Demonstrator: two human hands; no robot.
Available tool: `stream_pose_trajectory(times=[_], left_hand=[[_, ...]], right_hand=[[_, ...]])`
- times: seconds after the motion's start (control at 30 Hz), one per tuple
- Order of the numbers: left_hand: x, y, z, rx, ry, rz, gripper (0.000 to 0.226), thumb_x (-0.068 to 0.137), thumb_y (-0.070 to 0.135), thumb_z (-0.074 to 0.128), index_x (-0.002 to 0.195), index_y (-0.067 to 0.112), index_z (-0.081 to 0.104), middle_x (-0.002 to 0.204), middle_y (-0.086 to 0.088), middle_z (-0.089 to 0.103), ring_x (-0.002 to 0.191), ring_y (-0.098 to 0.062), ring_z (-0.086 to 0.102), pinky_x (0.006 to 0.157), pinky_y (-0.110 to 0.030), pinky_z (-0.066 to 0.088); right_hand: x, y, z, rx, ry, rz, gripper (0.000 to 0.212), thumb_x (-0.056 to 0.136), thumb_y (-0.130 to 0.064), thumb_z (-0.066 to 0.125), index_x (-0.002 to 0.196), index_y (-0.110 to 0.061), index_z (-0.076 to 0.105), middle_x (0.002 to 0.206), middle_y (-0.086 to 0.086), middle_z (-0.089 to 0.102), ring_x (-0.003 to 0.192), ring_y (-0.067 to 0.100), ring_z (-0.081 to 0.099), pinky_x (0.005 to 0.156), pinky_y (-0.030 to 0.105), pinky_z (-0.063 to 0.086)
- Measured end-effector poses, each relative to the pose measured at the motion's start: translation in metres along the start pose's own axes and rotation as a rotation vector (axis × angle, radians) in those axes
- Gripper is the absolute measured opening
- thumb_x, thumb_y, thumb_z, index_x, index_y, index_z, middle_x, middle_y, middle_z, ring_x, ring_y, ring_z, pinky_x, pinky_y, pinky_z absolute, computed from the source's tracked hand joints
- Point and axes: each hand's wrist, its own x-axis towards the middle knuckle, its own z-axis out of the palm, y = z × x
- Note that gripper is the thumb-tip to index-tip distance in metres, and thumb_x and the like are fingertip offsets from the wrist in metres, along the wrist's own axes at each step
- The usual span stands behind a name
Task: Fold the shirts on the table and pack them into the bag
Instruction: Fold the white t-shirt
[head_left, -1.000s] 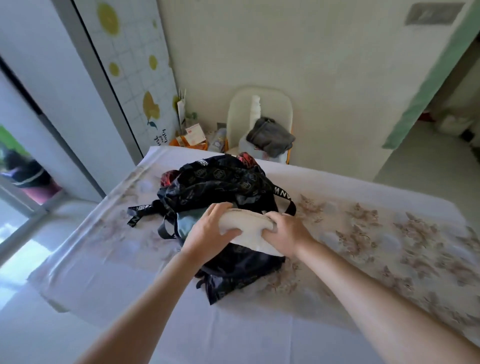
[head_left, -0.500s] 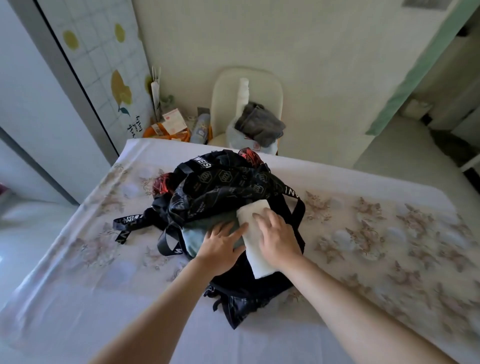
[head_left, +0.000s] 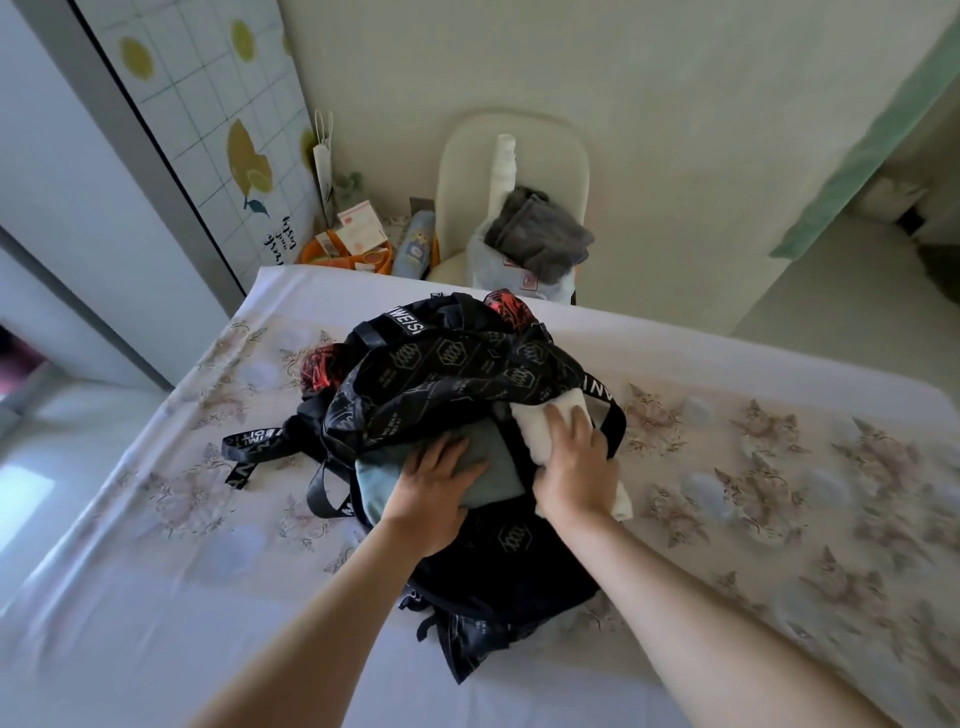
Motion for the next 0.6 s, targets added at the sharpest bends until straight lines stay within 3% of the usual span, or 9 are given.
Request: stream_pose_trajectory(times=[0.1, 0.2, 0.3, 0.37, 0.47, 0.53, 0.6], left_hand=[[-0.001, 0.0, 0.011, -0.041, 0.068, -0.007, 0.076, 0.082, 0.037, 0.055, 0.152, 0.039, 0.026, 0.164, 0.001, 0.01, 0.149, -0.023, -0.001, 0.119, -0.043, -0.001], [0.003, 0.01, 0.004, -0.057, 0.05, -0.069, 0.068, 0.083, 0.044, 0.05, 0.148, 0.037, 0.032, 0.16, 0.003, 0.016, 0.147, -0.021, 0.003, 0.117, -0.043, 0.005], [0.013, 0.021, -0.006, -0.04, 0.077, -0.128, 0.051, 0.093, 0.048, 0.026, 0.14, 0.033, 0.04, 0.15, 0.002, 0.031, 0.14, -0.024, 0.022, 0.113, -0.043, 0.019], [0.023, 0.03, -0.008, -0.035, 0.164, -0.088, 0.057, 0.093, 0.045, 0.012, 0.136, 0.028, 0.046, 0.142, 0.001, 0.04, 0.133, -0.024, 0.036, 0.11, -0.041, 0.029], [0.044, 0.05, -0.014, -0.175, 0.315, 0.054, 0.05, 0.097, 0.039, 0.022, 0.138, 0.025, 0.046, 0.144, 0.0, 0.042, 0.134, -0.024, 0.037, 0.107, -0.043, 0.036], [0.06, 0.066, -0.02, -0.222, 0.22, 0.139, 0.051, 0.101, 0.041, 0.027, 0.149, 0.027, 0.034, 0.158, 0.0, 0.026, 0.145, -0.022, 0.021, 0.117, -0.042, 0.025], [0.072, 0.076, -0.019, -0.127, 0.04, 0.188, 0.057, 0.103, 0.048, 0.027, 0.156, 0.032, 0.015, 0.165, 0.002, 0.003, 0.151, -0.021, 0.0, 0.122, -0.042, 0.009]], right_hand=[[0.003, 0.005, 0.005, -0.118, -0.098, -0.102, 0.097, 0.083, -0.035, 0.071, 0.156, -0.03, 0.006, 0.162, 0.013, 0.007, 0.141, 0.04, 0.025, 0.098, 0.047, 0.045], [-0.006, -0.003, 0.017, -0.114, -0.315, -0.229, 0.108, 0.08, -0.058, 0.058, 0.155, -0.03, -0.013, 0.163, 0.015, -0.017, 0.148, 0.045, -0.002, 0.114, 0.055, 0.026], [0.004, 0.005, 0.009, 0.072, -0.42, -0.248, 0.098, 0.084, -0.051, 0.052, 0.157, -0.03, -0.01, 0.165, 0.008, -0.019, 0.151, 0.04, -0.009, 0.12, 0.053, 0.017], [0.014, 0.023, -0.003, 0.391, -0.474, -0.186, 0.088, 0.089, -0.028, 0.054, 0.159, -0.026, 0.0, 0.167, 0.002, -0.008, 0.153, 0.028, -0.003, 0.123, 0.041, 0.014], [0.018, 0.057, -0.015, 0.741, -0.451, -0.078, 0.085, 0.083, -0.004, 0.055, 0.158, -0.023, 0.018, 0.162, -0.002, 0.024, 0.147, 0.013, 0.026, 0.118, 0.028, 0.026], [0.012, 0.076, -0.015, 0.766, -0.413, -0.051, 0.071, 0.083, -0.008, 0.062, 0.148, -0.026, 0.036, 0.145, -0.007, 0.046, 0.129, 0.006, 0.045, 0.104, 0.02, 0.039], [0.001, 0.09, -0.013, 0.724, -0.303, -0.042, 0.041, 0.085, -0.014, 0.064, 0.122, -0.027, 0.053, 0.121, -0.012, 0.058, 0.11, 0.005, 0.056, 0.088, 0.013, 0.042]])
